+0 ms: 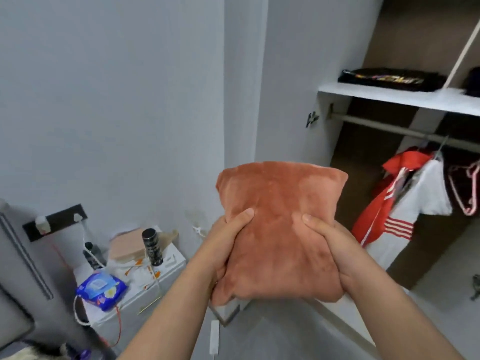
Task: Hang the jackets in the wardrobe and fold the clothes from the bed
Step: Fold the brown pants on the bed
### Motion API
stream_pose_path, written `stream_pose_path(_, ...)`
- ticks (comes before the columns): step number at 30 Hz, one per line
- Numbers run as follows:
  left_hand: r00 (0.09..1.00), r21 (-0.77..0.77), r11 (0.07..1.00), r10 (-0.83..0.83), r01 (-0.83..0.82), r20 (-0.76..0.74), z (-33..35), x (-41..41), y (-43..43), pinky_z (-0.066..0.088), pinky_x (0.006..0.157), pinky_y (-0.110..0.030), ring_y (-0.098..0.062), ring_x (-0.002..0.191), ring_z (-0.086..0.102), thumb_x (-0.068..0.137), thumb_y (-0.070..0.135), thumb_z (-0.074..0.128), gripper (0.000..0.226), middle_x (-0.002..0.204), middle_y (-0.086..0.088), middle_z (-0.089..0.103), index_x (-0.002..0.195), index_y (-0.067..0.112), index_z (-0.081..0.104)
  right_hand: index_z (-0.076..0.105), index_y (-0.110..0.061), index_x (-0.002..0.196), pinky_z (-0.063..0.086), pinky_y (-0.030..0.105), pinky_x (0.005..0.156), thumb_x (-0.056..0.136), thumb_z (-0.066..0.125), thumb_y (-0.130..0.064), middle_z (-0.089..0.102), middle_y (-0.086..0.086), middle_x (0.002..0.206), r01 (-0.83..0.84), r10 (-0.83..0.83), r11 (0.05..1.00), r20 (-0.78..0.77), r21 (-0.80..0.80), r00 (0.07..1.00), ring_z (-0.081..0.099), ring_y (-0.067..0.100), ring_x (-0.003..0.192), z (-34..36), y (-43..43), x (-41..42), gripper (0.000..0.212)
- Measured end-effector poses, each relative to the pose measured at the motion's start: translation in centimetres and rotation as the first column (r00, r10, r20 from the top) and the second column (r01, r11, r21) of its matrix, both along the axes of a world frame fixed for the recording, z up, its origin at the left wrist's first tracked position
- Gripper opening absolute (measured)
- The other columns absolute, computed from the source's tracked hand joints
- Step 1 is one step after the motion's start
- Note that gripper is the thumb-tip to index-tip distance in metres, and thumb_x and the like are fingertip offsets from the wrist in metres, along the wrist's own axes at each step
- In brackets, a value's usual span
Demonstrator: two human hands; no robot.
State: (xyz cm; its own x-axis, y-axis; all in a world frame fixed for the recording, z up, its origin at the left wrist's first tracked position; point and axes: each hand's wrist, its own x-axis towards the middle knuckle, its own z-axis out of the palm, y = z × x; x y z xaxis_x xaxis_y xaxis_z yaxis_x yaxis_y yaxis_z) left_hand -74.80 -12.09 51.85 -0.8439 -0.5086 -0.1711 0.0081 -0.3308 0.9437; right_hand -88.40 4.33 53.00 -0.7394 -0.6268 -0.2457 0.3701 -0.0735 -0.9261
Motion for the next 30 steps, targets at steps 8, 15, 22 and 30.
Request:
stream_pose_path(8,0.967,-0.199,0.960,-0.223,0.196,-0.122,7.6,-12.8,1.5,0.057,0.087,-0.041,-0.024,0.098,0.073,0.070,0.034,0.077,0.050,0.103,-0.007,0.076,0.115,0.014,0.065,0.066,-0.007,0.124,0.054,0.055,0.093,0.082,0.073,-0.023,0.070,0.023,0.116,0.190,-0.208,0.964,-0.084,-0.188,0.975,0.068,0.041,0.106,5.9,3.1,-10.7,0.045)
stream_pose_path(15,0.936,-0.264,0.934,-0.294,0.239,-0.193,11.7,-24.6,2.0,0.060,0.078,-0.038,-0.026,0.097,0.073,0.069,0.030,0.074,0.045,0.103,-0.011,0.075,0.109,0.012,0.066,0.062,-0.011,0.126,0.051,0.057,0.096,0.081,0.072,-0.019,0.070,0.021,0.116,0.236,-0.304,0.920,-0.190,-0.312,0.934,0.069,0.039,0.106,9.6,4.8,-20.0,0.047)
stream_pose_path(22,0.868,-0.279,0.903,-0.404,0.328,-0.290,15.5,-34.5,2.2,0.058,0.069,-0.029,-0.021,0.093,0.074,0.069,0.030,0.073,0.044,0.101,-0.006,0.076,0.110,0.015,0.066,0.062,-0.017,0.124,0.056,0.049,0.087,0.079,0.072,-0.020,0.073,0.014,0.112,0.271,-0.379,0.903,-0.320,-0.334,0.868,0.071,0.033,0.102,14.3,6.1,-27.7,0.045)
stream_pose_path(30,0.777,-0.268,0.834,-0.548,0.481,-0.311,19.0,-49.7,3.2,0.056,0.083,-0.043,-0.029,0.104,0.071,0.069,0.036,0.076,0.061,0.115,-0.011,0.072,0.125,0.015,0.062,0.060,-0.019,0.127,0.058,0.043,0.083,0.084,0.071,-0.019,0.072,0.011,0.115,0.388,-0.526,0.846,-0.457,-0.365,0.717,0.071,0.029,0.104,18.8,8.2,-36.9,0.045)
